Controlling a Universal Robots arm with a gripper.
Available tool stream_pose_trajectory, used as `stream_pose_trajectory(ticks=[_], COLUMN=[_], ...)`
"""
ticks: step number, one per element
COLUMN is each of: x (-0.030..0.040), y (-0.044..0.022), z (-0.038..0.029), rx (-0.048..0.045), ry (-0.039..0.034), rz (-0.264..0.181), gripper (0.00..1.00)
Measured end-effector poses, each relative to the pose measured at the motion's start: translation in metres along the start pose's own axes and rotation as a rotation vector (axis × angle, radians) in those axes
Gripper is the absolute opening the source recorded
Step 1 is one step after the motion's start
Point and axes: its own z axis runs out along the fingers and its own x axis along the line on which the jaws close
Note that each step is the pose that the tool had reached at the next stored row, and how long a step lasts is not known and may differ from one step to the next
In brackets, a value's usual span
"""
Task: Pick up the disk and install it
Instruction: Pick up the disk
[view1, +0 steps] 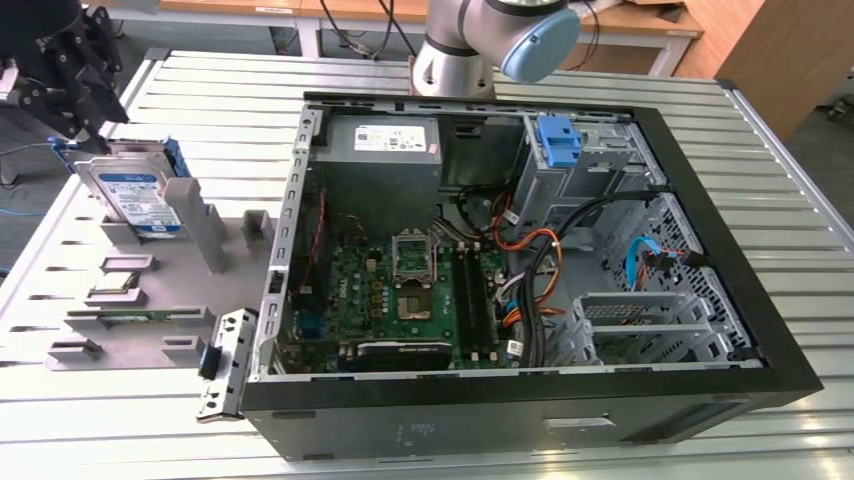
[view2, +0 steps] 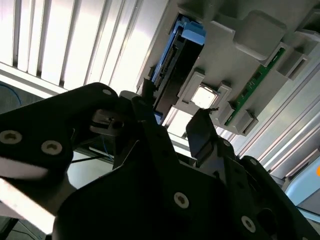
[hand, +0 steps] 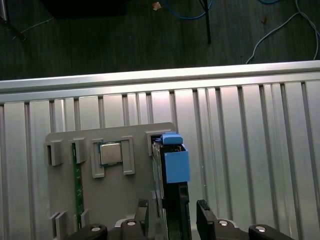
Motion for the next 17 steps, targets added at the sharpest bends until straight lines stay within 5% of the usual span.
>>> stream_pose_trajectory(ticks=[6,17], x=[0.0,0.001], y=[0.0,-0.0006], z=[0.0,0.0143], rx=[0.0,0.0001], ry=[0.0001,0.0], rz=[0.0,0.0], gripper=[0.71,0.71])
